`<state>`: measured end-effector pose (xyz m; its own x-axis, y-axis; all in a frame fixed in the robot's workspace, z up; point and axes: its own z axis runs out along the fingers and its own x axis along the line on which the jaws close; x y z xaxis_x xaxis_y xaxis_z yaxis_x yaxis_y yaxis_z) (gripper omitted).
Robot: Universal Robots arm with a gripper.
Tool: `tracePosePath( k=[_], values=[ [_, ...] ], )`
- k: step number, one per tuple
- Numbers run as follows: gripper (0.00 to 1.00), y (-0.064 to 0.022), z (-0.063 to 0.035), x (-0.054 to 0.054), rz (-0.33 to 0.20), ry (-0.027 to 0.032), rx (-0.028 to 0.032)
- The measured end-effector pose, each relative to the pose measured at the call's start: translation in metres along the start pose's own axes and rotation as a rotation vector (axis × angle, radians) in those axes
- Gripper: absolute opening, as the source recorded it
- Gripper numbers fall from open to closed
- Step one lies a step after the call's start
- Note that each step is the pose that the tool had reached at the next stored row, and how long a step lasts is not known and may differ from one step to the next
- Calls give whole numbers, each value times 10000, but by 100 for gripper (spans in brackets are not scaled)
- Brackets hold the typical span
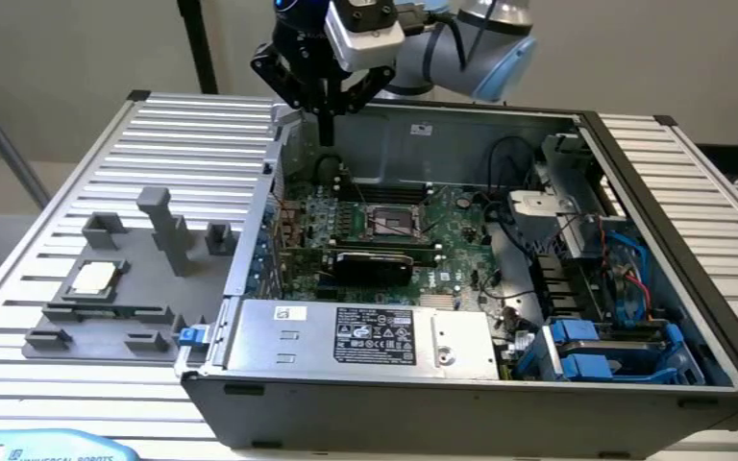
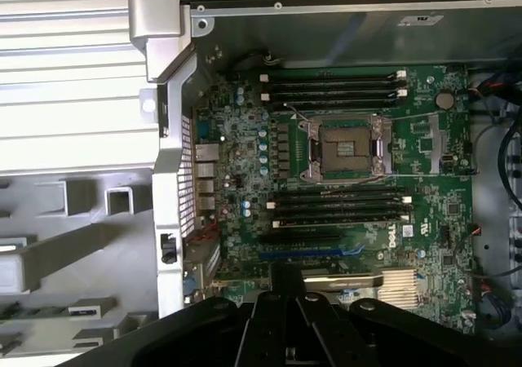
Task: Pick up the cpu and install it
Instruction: 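Reach for the cpu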
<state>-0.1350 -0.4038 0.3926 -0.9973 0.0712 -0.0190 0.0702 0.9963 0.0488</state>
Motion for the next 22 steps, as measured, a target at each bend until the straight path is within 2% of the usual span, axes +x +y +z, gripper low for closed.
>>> tracePosePath(
  k=[5, 9, 22],
  values=[
    [11, -115, -10, 219, 0, 0, 0],
    [11, -170, -15, 399, -1, 0, 0],
    [11, -234, -8, 985, -1, 0, 0]
  ],
)
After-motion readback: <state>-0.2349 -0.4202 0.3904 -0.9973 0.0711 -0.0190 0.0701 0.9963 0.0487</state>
